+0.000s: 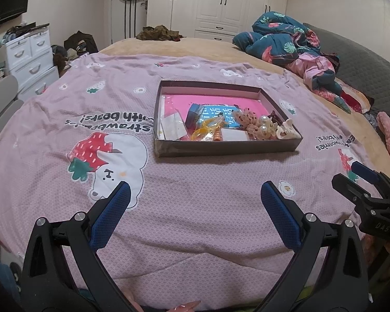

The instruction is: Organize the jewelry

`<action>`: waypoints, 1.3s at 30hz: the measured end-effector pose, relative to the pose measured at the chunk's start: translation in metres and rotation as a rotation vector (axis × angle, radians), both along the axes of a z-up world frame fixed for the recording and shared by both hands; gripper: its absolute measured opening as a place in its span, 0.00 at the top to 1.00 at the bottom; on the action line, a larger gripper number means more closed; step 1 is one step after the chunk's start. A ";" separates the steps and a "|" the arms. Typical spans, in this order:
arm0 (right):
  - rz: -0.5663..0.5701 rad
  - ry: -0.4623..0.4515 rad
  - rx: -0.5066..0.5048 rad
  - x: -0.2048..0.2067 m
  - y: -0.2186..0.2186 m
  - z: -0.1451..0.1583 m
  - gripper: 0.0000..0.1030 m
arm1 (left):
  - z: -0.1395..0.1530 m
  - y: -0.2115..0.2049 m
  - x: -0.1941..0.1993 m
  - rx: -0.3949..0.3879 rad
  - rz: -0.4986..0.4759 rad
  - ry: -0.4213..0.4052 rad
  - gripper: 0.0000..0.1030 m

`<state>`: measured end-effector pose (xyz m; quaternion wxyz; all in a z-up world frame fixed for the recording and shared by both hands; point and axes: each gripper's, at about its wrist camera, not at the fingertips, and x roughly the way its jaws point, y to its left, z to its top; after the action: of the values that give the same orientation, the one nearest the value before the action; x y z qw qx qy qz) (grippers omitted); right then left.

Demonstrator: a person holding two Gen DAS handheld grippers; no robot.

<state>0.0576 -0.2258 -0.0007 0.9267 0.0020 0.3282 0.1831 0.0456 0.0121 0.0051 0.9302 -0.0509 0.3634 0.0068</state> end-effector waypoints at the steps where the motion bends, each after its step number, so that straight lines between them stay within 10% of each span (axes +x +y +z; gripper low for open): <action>1: 0.001 -0.001 0.000 0.000 0.000 0.000 0.04 | 0.000 0.000 0.000 -0.001 0.000 -0.001 0.09; 39: -0.015 -0.008 0.018 -0.001 -0.007 0.003 0.04 | -0.005 0.004 0.001 -0.001 0.056 0.017 0.09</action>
<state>0.0567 -0.2332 0.0026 0.9293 0.0122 0.3227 0.1790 0.0466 0.0166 -0.0004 0.9264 -0.0617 0.3699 0.0329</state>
